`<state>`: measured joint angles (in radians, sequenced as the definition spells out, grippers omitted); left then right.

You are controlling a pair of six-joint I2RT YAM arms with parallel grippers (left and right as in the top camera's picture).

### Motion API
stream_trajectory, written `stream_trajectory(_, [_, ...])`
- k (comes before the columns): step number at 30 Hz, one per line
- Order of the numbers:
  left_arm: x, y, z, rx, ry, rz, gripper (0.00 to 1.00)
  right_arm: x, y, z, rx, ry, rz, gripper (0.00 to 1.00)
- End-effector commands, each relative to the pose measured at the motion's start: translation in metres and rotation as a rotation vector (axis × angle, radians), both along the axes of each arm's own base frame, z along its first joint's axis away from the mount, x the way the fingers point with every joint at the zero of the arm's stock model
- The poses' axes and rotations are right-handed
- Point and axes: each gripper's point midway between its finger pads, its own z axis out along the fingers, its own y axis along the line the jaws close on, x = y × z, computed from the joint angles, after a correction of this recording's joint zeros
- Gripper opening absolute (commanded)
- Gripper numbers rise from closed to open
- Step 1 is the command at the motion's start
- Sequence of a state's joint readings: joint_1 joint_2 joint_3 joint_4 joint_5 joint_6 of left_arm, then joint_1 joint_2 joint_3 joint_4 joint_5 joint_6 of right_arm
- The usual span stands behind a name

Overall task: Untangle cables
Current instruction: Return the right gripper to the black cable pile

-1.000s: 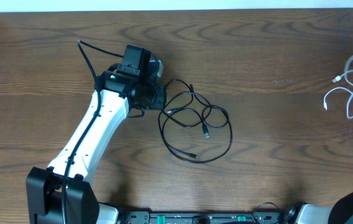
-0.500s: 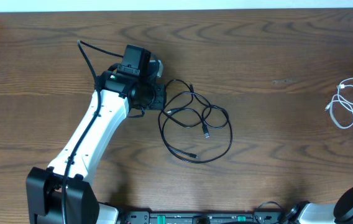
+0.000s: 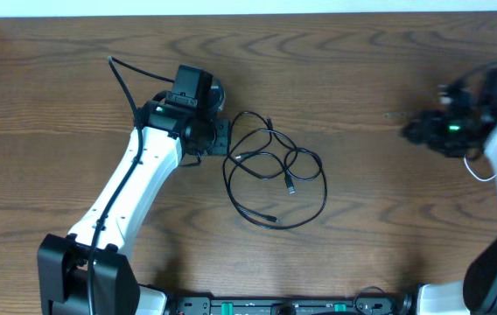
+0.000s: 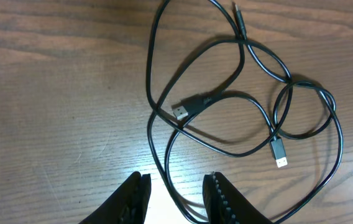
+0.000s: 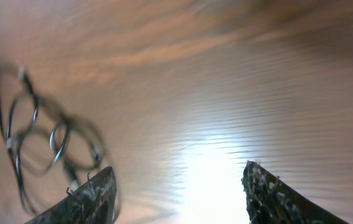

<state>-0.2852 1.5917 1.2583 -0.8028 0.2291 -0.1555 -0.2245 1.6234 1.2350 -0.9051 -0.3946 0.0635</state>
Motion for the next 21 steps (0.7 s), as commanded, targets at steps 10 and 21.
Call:
stream_trajectory(10, [-0.018, 0.008, -0.027, 0.04, 0.074, 0.002, 0.33, -0.038, 0.128, -0.071, 0.027, 0.222, 0.427, 0.58])
stream_trajectory(21, [-0.018, 0.007, -0.027, 0.039, 0.073, 0.002, 0.33, -0.072, 0.178, -0.107, 0.014, 0.343, 0.606, 0.35])
